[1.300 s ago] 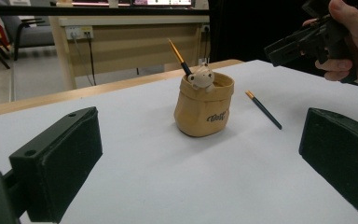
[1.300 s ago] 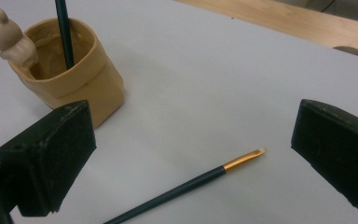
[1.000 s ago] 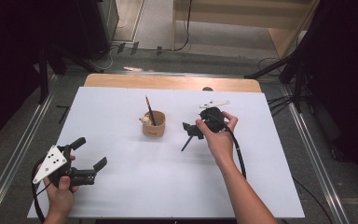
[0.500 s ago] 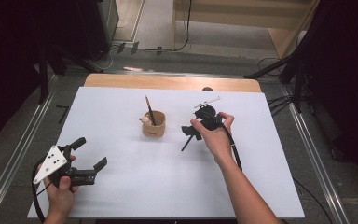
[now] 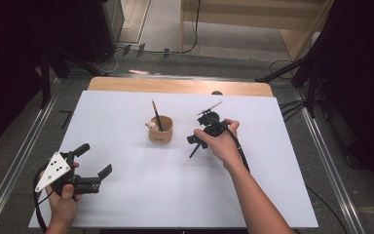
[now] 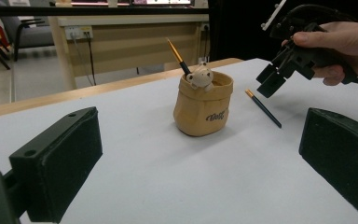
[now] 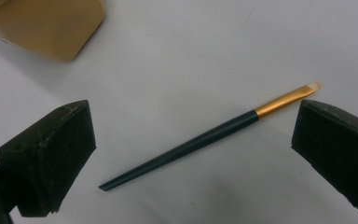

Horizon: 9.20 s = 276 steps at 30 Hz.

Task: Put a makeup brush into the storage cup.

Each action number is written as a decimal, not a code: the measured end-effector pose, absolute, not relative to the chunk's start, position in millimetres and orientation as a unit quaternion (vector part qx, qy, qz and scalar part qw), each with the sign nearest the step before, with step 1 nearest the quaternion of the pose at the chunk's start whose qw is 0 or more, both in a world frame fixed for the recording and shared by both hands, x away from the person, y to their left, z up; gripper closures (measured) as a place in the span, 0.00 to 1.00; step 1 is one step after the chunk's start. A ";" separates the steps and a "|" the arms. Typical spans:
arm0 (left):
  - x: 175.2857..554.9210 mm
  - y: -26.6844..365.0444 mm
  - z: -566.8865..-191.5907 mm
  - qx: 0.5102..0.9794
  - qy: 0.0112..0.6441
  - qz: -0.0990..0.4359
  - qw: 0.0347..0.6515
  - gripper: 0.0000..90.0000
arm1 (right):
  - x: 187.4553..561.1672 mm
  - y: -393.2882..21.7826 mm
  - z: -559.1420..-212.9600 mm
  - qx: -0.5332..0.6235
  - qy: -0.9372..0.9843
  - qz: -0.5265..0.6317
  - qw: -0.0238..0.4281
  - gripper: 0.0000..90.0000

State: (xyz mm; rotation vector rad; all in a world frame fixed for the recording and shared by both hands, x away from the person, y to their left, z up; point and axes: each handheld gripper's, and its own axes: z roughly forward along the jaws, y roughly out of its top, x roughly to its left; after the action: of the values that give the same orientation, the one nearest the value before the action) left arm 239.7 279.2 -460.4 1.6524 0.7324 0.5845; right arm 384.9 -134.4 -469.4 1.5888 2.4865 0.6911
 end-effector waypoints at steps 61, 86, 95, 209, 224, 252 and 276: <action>240.5 277.9 -462.4 0.715 0.310 0.234 0.581 0.00 | 416.8 -132.2 -476.9 0.640 0.765 0.070 0.028 0.93; 240.9 278.8 -462.6 0.714 0.313 0.235 0.580 0.00 | 398.6 -134.6 -471.5 0.615 0.763 0.182 0.087 0.93; 240.7 278.5 -462.5 0.713 0.313 0.235 0.581 0.00 | 387.7 -133.5 -462.9 0.590 0.753 0.259 0.133 0.93; 241.2 280.9 -462.5 0.711 0.310 0.240 0.584 0.00 | 349.9 -105.5 -438.1 0.414 0.617 0.605 0.285 0.93; 241.4 280.7 -462.7 0.712 0.310 0.240 0.582 0.00 | 349.3 -90.2 -433.3 0.399 0.621 0.615 0.277 0.93; 240.6 283.0 -462.0 0.711 0.310 0.242 0.583 0.00 | 348.9 -65.1 -446.2 0.389 0.635 0.616 0.257 0.93; 240.2 283.5 -461.8 0.710 0.310 0.242 0.584 0.00 | 356.2 -57.0 -469.9 0.406 0.645 0.598 0.248 0.93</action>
State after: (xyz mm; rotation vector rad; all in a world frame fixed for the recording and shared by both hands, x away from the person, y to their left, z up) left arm 240.2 283.5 -461.8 1.6564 0.7227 0.5643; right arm 356.2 -57.0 -469.9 1.1082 1.7581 1.6301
